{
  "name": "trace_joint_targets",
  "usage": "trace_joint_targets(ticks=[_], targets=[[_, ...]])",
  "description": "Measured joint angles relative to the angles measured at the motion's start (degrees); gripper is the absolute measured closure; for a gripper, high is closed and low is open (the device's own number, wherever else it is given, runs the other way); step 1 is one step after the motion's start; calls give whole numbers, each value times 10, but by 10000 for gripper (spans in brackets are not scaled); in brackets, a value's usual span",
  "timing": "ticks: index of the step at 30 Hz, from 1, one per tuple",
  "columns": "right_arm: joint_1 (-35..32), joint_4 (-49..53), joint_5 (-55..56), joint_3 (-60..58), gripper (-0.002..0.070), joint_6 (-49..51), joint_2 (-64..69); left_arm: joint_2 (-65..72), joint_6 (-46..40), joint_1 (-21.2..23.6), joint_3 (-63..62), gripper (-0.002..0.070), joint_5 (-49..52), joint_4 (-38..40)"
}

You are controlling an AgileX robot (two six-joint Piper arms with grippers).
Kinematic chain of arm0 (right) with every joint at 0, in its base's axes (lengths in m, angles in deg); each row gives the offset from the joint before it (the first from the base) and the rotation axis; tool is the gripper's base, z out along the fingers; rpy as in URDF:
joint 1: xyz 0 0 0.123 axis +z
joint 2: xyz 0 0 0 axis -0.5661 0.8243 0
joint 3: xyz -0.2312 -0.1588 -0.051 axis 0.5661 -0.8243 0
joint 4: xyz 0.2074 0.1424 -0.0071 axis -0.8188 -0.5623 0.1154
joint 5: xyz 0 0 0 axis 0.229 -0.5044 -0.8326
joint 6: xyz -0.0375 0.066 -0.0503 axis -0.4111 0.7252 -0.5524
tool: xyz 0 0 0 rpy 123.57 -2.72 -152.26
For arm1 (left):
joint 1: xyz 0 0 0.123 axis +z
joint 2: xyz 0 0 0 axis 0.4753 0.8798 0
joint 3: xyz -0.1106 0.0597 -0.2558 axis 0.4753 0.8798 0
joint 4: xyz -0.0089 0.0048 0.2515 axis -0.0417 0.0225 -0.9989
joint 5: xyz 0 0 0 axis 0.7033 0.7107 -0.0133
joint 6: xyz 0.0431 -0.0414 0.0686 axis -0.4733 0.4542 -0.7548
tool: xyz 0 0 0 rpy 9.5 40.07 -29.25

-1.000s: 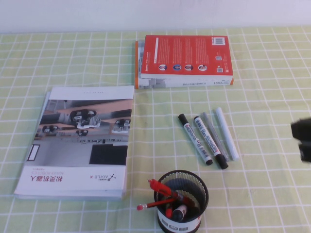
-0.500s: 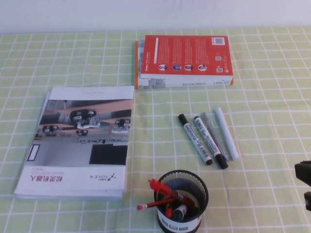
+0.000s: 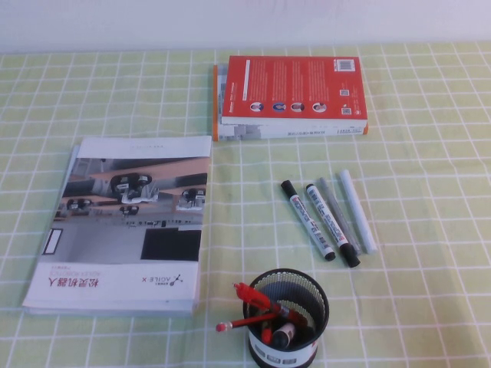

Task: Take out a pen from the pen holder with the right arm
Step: 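Take a marker out of the pen holder and lay it on the table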

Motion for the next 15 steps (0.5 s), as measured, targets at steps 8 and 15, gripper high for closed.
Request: trace_joint_targets(ticks=[8,15], targets=[[-51,1,-13,-50,688,0,-145,0,0,0,0,680,0,0],[-51,9,-104,-51,688,0,-219,0,0,0,0,680,0,0]])
